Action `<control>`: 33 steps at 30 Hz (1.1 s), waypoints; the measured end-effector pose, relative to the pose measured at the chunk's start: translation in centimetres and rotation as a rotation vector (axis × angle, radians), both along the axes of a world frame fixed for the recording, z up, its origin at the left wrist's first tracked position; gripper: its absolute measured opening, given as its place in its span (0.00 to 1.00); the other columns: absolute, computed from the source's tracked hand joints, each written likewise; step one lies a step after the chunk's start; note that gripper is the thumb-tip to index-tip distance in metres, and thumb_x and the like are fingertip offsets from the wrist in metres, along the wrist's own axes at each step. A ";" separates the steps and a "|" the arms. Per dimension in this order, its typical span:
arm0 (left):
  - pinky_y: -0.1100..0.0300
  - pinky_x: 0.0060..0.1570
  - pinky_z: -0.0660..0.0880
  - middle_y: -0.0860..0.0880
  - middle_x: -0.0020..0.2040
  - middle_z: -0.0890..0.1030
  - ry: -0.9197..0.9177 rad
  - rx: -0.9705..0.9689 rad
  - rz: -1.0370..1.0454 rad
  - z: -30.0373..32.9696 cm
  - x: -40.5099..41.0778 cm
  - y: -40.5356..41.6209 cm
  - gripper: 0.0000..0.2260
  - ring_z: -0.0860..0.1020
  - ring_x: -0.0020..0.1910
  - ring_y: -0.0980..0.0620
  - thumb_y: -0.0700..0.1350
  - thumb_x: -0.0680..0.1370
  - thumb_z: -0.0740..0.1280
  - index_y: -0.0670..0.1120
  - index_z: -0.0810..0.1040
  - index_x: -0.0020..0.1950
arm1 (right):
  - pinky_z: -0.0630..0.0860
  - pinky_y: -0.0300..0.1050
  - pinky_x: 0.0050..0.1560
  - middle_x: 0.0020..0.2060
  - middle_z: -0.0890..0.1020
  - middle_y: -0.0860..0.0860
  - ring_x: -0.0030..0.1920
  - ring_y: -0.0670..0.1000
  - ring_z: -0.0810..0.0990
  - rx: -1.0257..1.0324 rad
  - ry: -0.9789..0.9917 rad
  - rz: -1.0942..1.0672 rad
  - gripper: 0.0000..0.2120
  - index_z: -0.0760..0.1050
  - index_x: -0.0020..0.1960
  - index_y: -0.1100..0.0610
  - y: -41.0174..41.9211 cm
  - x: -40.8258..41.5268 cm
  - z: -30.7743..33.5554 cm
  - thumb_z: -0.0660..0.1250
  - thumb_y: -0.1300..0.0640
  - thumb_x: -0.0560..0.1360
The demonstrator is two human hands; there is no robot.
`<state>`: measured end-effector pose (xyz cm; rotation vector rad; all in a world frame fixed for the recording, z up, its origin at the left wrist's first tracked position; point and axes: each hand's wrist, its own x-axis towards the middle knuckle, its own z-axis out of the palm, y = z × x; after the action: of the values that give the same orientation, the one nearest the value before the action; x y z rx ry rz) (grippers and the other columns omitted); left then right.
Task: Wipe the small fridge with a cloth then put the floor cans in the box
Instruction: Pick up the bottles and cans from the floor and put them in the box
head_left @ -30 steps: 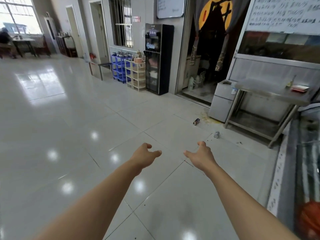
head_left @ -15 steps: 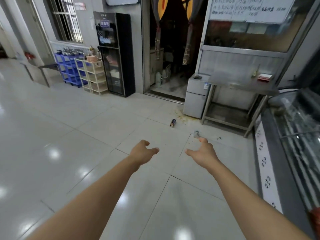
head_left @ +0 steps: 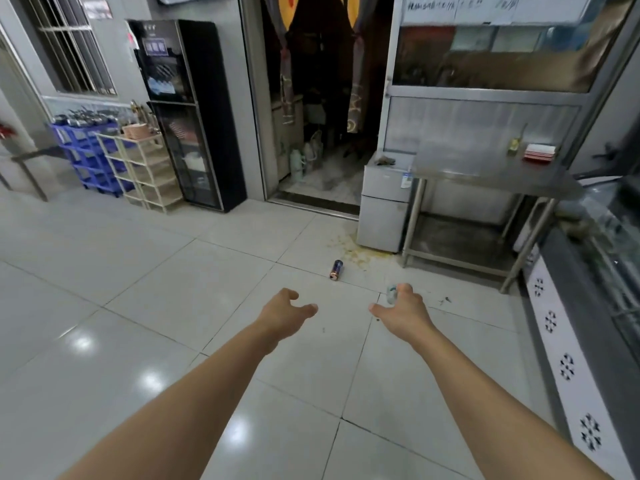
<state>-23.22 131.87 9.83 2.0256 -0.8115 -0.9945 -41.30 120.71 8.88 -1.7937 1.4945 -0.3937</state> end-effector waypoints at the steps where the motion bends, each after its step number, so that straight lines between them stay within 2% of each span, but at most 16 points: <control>1: 0.49 0.61 0.70 0.42 0.64 0.74 0.003 -0.003 0.007 0.1 1.0 -2.1 0.27 0.74 0.61 0.45 0.53 0.74 0.68 0.46 0.64 0.70 | 0.70 0.48 0.56 0.68 0.64 0.58 0.65 0.58 0.69 -0.001 0.001 0.005 0.35 0.57 0.71 0.59 -2.1 1.1 0.0 0.68 0.46 0.72; 4: 0.48 0.63 0.70 0.42 0.63 0.74 0.021 0.016 0.008 0.1 4.0 -7.6 0.27 0.73 0.61 0.45 0.53 0.74 0.68 0.47 0.64 0.70 | 0.68 0.46 0.53 0.68 0.63 0.57 0.66 0.57 0.68 0.009 0.009 0.008 0.35 0.56 0.72 0.58 -7.8 4.4 0.1 0.68 0.47 0.73; 8: 0.47 0.64 0.70 0.41 0.64 0.74 0.037 0.034 0.019 -0.8 8.7 -14.9 0.27 0.73 0.62 0.44 0.53 0.74 0.68 0.47 0.64 0.70 | 0.71 0.50 0.61 0.70 0.63 0.56 0.67 0.57 0.68 0.022 -0.012 0.000 0.36 0.55 0.73 0.56 -14.8 8.9 -0.6 0.68 0.46 0.72; 15: 0.49 0.63 0.70 0.43 0.63 0.75 0.072 0.038 -0.076 -3.6 18.3 -28.6 0.27 0.74 0.60 0.45 0.53 0.74 0.68 0.47 0.65 0.69 | 0.68 0.45 0.56 0.68 0.67 0.56 0.66 0.56 0.70 0.074 0.000 -0.059 0.37 0.55 0.73 0.55 -26.6 17.1 -2.7 0.70 0.46 0.71; 19: 0.54 0.59 0.70 0.44 0.61 0.75 0.077 0.070 -0.151 -4.1 23.8 -36.6 0.26 0.75 0.58 0.46 0.54 0.74 0.68 0.47 0.66 0.68 | 0.69 0.49 0.64 0.69 0.65 0.57 0.66 0.57 0.70 0.114 -0.003 -0.137 0.39 0.53 0.74 0.55 -32.9 21.4 -2.9 0.70 0.46 0.71; 21: 0.52 0.61 0.71 0.43 0.62 0.75 0.070 0.071 -0.173 -4.2 25.9 -40.5 0.26 0.75 0.58 0.45 0.53 0.74 0.68 0.47 0.66 0.68 | 0.69 0.49 0.64 0.70 0.64 0.56 0.67 0.57 0.69 0.107 -0.008 -0.169 0.40 0.52 0.74 0.55 -35.9 23.0 -2.9 0.70 0.46 0.71; 24: 0.52 0.61 0.71 0.43 0.62 0.75 0.071 0.097 -0.231 -4.5 28.0 -45.6 0.26 0.76 0.58 0.45 0.52 0.75 0.68 0.46 0.65 0.69 | 0.68 0.46 0.59 0.71 0.63 0.55 0.69 0.57 0.66 0.130 0.007 -0.224 0.40 0.52 0.74 0.55 -40.1 24.5 -3.4 0.70 0.46 0.71; 30: 0.57 0.53 0.70 0.44 0.62 0.74 0.069 0.128 -0.287 -6.1 31.1 -56.8 0.25 0.76 0.57 0.46 0.51 0.75 0.68 0.46 0.65 0.69 | 0.69 0.47 0.61 0.71 0.63 0.55 0.68 0.57 0.68 0.146 0.014 -0.285 0.40 0.52 0.74 0.55 -50.3 27.9 -5.5 0.70 0.46 0.71; 33: 0.53 0.58 0.71 0.43 0.62 0.75 0.062 0.141 -0.295 -7.2 32.5 -62.9 0.25 0.76 0.57 0.45 0.52 0.75 0.68 0.46 0.65 0.68 | 0.67 0.45 0.60 0.71 0.61 0.56 0.68 0.57 0.67 0.156 -0.008 -0.282 0.40 0.52 0.74 0.56 -56.3 29.8 -7.1 0.70 0.46 0.72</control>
<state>9.31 68.98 2.62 2.0179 -1.0538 -1.3048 -11.47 64.36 1.77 -1.4634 1.7291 -0.4099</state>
